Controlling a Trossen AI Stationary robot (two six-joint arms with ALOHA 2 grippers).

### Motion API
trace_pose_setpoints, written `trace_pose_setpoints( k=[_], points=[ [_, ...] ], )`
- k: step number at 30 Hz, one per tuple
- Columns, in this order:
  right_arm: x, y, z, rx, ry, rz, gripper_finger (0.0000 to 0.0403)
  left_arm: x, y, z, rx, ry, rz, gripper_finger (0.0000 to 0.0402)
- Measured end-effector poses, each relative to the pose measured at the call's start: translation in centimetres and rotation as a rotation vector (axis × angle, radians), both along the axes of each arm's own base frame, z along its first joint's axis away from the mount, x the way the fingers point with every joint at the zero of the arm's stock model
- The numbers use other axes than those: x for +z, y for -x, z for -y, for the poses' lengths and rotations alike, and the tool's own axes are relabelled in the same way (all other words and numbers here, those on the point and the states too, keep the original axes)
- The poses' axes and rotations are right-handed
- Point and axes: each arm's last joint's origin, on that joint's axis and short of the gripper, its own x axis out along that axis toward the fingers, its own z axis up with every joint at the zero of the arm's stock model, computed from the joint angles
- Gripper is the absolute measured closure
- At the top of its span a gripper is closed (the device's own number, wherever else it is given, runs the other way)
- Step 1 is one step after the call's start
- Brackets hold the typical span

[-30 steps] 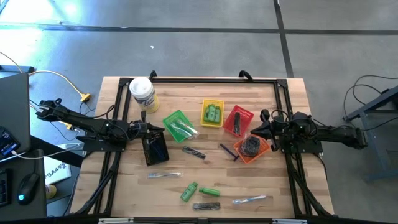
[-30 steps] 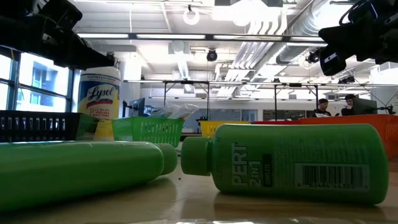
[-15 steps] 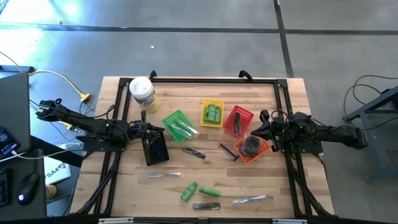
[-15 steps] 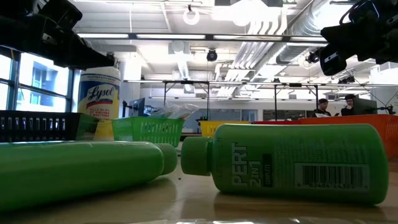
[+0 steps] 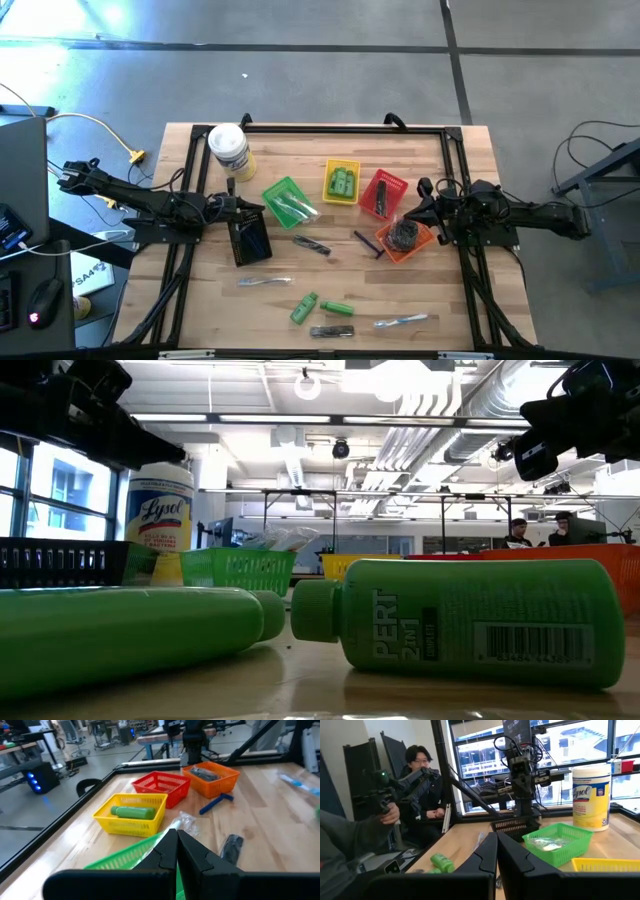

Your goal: Pick & Place Travel size toiletries

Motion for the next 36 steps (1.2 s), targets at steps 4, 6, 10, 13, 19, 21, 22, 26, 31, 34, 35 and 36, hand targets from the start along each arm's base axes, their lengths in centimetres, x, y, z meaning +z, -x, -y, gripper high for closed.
trace_pose_setpoints(
  k=[4,6,10,13,19,21,22,26,31,34,35,36],
  points=[
    [0.0,0.0,0.0,-0.001,0.000,0.000,0.0400,0.0,0.0,0.1,-0.041,0.026,0.007,0.0399],
    [0.0,0.0,0.0,-0.013,-0.001,0.000,0.0400,0.3,-0.1,0.1,-0.044,0.020,0.028,0.0399],
    [0.0,0.0,0.0,-0.016,-0.001,0.001,0.0400,2.1,-0.3,0.3,-0.063,0.041,0.051,0.0399],
    [0.0,0.0,0.0,-0.016,-0.002,0.001,0.0400,3.8,-1.0,0.9,-0.089,0.051,-0.008,0.0399],
    [0.0,0.0,0.0,-0.013,-0.006,0.000,0.0400,8.1,-4.0,4.6,-0.197,0.026,-0.226,0.0399],
    [-0.1,0.0,0.0,-0.012,-0.013,-0.010,0.0400,8.9,-5.2,6.2,-0.213,0.021,-0.343,0.0399],
    [-0.2,0.0,0.0,-0.012,-0.015,-0.021,0.0400,9.3,-5.9,6.9,-0.212,0.016,-0.402,0.0399],
    [-0.5,-0.1,0.0,-0.012,-0.020,-0.058,0.0400,9.4,-8.4,9.1,-0.176,0.010,-0.588,0.0399],
    [-0.5,-0.1,0.0,-0.010,-0.047,-0.066,0.0400,7.4,-11.6,11.3,-0.216,0.061,-0.762,0.0396],
    [-0.5,-0.1,0.0,-0.010,-0.059,-0.061,0.0400,5.8,-13.0,12.5,-0.291,0.104,-0.860,0.0375],
    [-0.5,-0.1,0.0,-0.010,-0.059,-0.060,0.0400,5.2,-13.4,12.8,-0.292,0.104,-0.884,0.0364],
    [-0.5,-0.1,0.0,-0.010,-0.059,-0.061,0.0400,4.6,-13.8,13.1,-0.296,0.117,-0.910,0.0350]
  ],
)
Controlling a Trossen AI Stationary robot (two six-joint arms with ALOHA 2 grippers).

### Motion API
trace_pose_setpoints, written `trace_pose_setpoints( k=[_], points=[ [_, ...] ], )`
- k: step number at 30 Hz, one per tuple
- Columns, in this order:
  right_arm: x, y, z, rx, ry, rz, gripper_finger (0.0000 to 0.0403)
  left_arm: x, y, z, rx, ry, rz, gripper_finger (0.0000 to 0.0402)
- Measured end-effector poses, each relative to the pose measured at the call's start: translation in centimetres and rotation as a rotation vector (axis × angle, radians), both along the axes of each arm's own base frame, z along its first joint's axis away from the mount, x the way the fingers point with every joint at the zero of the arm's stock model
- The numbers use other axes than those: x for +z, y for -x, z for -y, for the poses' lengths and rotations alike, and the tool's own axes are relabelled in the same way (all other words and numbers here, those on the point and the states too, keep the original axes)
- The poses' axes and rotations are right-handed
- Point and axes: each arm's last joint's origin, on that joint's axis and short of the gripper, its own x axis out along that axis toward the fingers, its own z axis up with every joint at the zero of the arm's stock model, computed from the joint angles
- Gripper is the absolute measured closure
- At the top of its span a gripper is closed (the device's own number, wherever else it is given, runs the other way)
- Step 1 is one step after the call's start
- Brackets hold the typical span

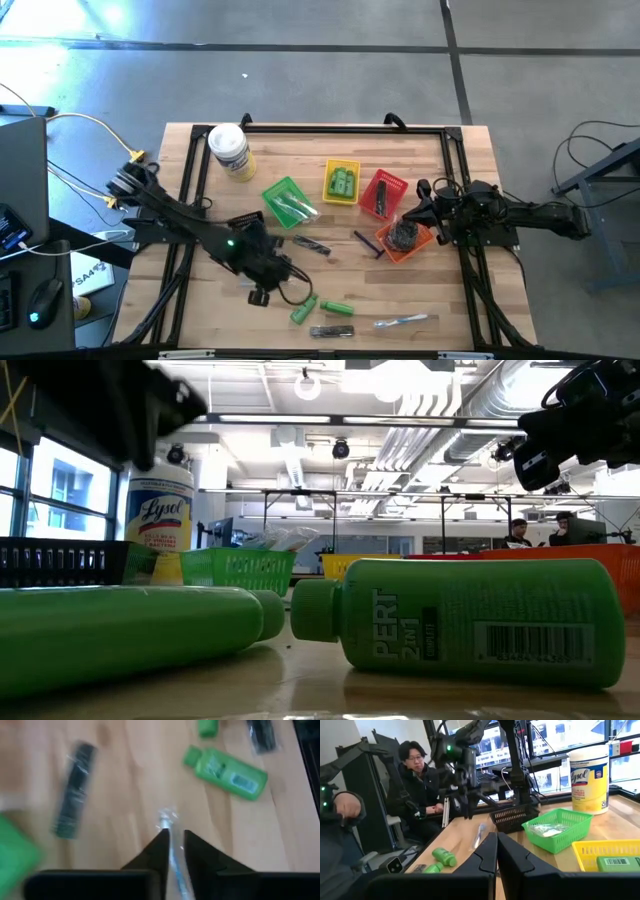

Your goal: Pick & Place Travel size toiletries

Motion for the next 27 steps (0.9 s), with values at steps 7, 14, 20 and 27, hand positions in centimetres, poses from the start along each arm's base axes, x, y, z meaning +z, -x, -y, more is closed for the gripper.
trace_pose_setpoints(
  k=[7,14,20,27],
  points=[
    [0.0,0.0,0.0,0.001,0.000,0.004,0.0400,-3.1,-1.5,1.1,0.050,0.054,-0.150,0.0223],
    [0.0,0.0,0.0,0.002,-0.004,-0.002,0.0400,-5.5,-1.8,1.3,0.116,0.031,-0.254,0.0164],
    [0.0,0.0,0.0,0.002,-0.004,-0.002,0.0400,-7.0,-2.1,1.5,0.143,0.027,-0.303,0.0163],
    [0.0,0.0,0.0,0.003,-0.004,-0.003,0.0400,-8.8,-2.4,1.7,0.148,-0.003,-0.363,0.0163]
  ],
)
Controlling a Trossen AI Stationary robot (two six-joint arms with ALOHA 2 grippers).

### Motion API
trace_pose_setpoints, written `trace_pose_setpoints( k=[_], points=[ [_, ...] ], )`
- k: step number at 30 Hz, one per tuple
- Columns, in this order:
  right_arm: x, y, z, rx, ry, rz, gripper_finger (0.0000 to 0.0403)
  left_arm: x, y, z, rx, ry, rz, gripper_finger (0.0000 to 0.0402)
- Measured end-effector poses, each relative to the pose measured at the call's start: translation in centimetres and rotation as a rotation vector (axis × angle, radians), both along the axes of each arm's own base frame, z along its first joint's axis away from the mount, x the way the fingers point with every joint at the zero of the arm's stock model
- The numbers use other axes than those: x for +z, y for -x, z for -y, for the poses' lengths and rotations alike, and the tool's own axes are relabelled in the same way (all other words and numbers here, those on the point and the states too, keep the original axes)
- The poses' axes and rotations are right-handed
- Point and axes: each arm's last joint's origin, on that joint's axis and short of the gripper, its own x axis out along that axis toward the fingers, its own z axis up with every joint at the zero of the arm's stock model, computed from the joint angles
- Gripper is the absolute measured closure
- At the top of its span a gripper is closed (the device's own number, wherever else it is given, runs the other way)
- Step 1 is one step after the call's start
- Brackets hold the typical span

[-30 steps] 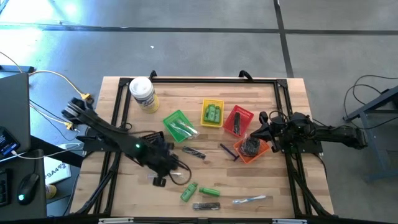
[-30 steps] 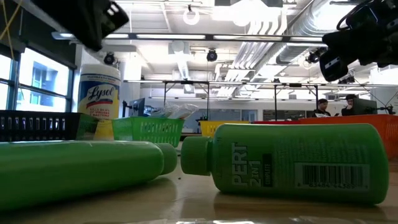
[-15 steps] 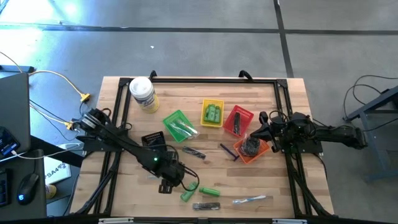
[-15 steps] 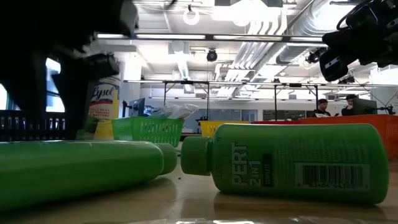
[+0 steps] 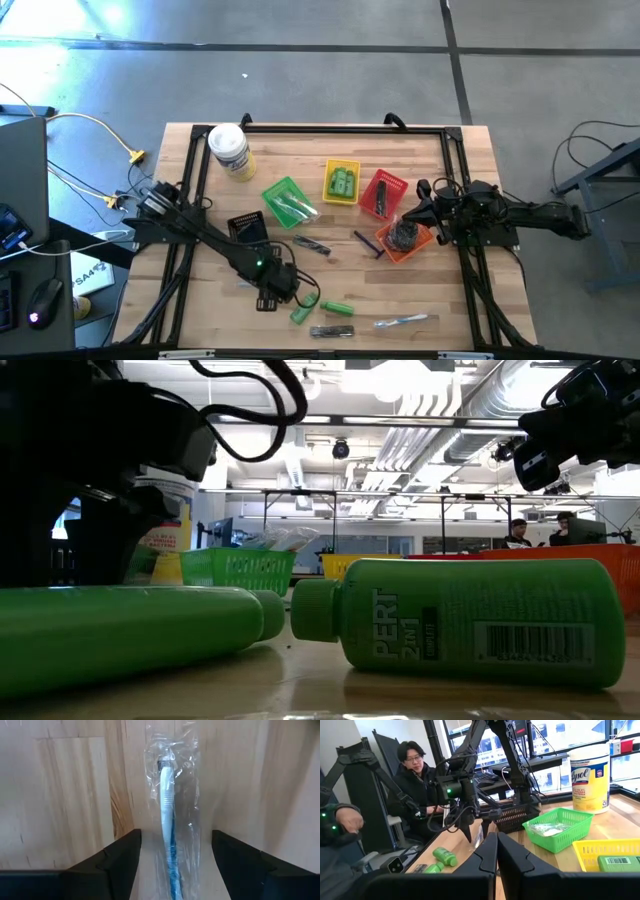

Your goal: Pick & Place Travel size toiletries

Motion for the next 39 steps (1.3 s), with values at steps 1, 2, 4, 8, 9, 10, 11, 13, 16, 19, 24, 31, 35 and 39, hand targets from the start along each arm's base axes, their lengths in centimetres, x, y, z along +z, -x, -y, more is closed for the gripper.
trace_pose_setpoints(
  k=[1,2,4,8,9,10,11,13,16,19,24,31,35,39],
  points=[
    [0.0,0.0,0.0,0.000,0.000,0.000,0.0400,-0.1,0.0,0.0,0.000,-0.004,-0.004,0.0163],
    [0.0,0.0,0.0,0.000,0.000,0.000,0.0400,-0.2,0.0,0.0,0.000,-0.005,-0.006,0.0164],
    [0.0,0.0,0.0,0.000,0.000,-0.001,0.0400,-0.2,0.0,0.0,0.000,-0.005,-0.008,0.0172],
    [0.0,0.0,0.0,0.000,0.000,-0.001,0.0400,-0.3,0.0,-0.1,0.003,-0.011,-0.012,0.0227],
    [0.0,0.0,0.0,0.000,0.000,-0.001,0.0400,-0.3,0.1,-0.1,0.003,-0.010,-0.016,0.0247],
    [0.0,0.0,0.0,0.000,0.000,-0.001,0.0400,-0.3,0.1,-0.1,0.003,-0.007,-0.021,0.0270],
    [0.0,0.0,0.0,0.000,0.000,-0.001,0.0400,-0.4,0.1,-0.1,0.003,-0.004,-0.027,0.0292],
    [0.0,0.0,0.0,0.000,0.000,-0.001,0.0400,-0.4,0.2,-0.2,-0.002,-0.008,-0.033,0.0341],
    [0.0,0.0,0.0,0.000,0.000,-0.001,0.0400,-0.3,0.2,-0.1,-0.030,-0.015,-0.040,0.0386],
    [0.0,0.0,0.0,0.002,-0.001,-0.001,0.0400,0.7,0.1,0.7,-0.078,0.007,-0.021,0.0376],
    [0.0,0.0,0.0,0.006,-0.021,-0.005,0.0400,4.8,0.3,1.9,-0.228,0.058,0.109,0.0385],
    [0.0,0.0,0.0,0.006,-0.022,-0.005,0.0400,10.7,2.2,0.9,-0.366,0.015,0.320,0.0388],
    [0.0,0.0,0.0,0.009,-0.022,-0.006,0.0400,13.7,3.6,-0.3,-0.401,-0.030,0.444,0.0386],
    [0.0,0.0,0.0,0.009,-0.022,-0.006,0.0400,15.6,5.3,-2.4,-0.413,-0.044,0.587,0.0385]
  ],
)
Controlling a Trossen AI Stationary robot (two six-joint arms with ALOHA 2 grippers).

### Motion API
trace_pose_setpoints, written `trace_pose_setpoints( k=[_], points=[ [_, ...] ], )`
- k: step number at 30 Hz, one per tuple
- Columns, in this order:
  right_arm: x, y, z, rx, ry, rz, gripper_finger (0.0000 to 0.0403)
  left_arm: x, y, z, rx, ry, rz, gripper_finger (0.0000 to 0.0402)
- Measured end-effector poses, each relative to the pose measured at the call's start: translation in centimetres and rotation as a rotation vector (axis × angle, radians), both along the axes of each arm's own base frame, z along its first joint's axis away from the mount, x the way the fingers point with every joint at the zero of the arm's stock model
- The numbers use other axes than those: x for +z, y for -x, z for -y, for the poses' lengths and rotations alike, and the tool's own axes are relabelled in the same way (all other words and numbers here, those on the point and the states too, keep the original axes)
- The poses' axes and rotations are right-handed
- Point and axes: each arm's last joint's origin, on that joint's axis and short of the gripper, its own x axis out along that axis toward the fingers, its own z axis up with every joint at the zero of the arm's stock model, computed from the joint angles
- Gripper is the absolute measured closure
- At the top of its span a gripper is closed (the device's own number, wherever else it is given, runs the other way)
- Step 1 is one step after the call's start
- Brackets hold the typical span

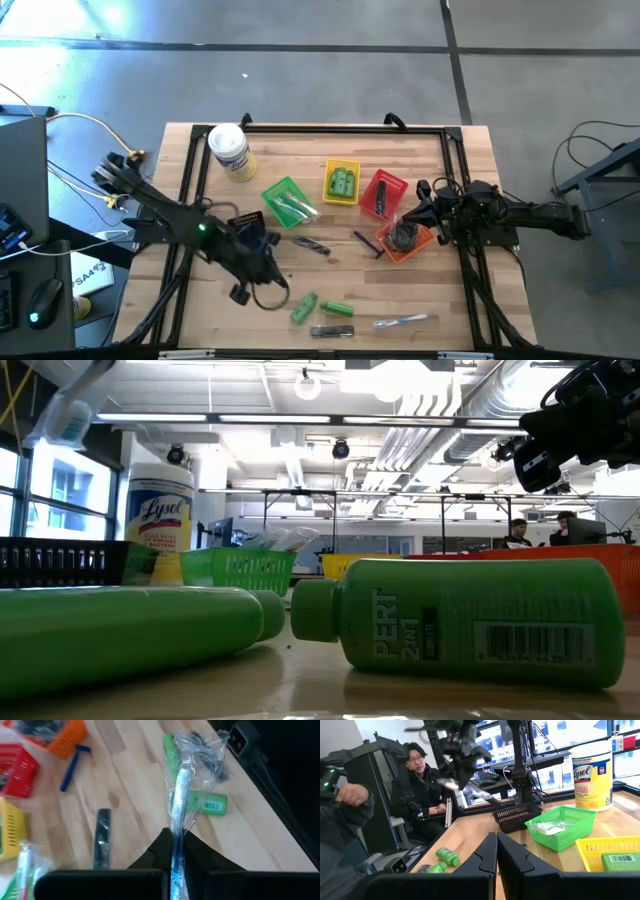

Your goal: Pick & Place Travel size toiletries

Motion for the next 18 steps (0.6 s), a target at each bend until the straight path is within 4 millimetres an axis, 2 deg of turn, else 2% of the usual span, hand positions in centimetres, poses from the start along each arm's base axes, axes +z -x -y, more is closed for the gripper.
trace_pose_setpoints(
  k=[6,13,18],
  points=[
    [0.0,0.0,0.0,0.017,0.001,-0.004,0.0400,0.5,3.7,-3.7,0.056,0.086,0.155,0.0385],
    [-0.1,0.0,-0.1,0.020,0.005,-0.005,0.0400,-2.2,8.4,-6.7,0.144,0.196,0.326,0.0385],
    [-0.1,0.0,-0.1,0.019,0.007,-0.005,0.0400,-4.0,10.5,-8.0,0.225,0.264,0.401,0.0385]
  ],
)
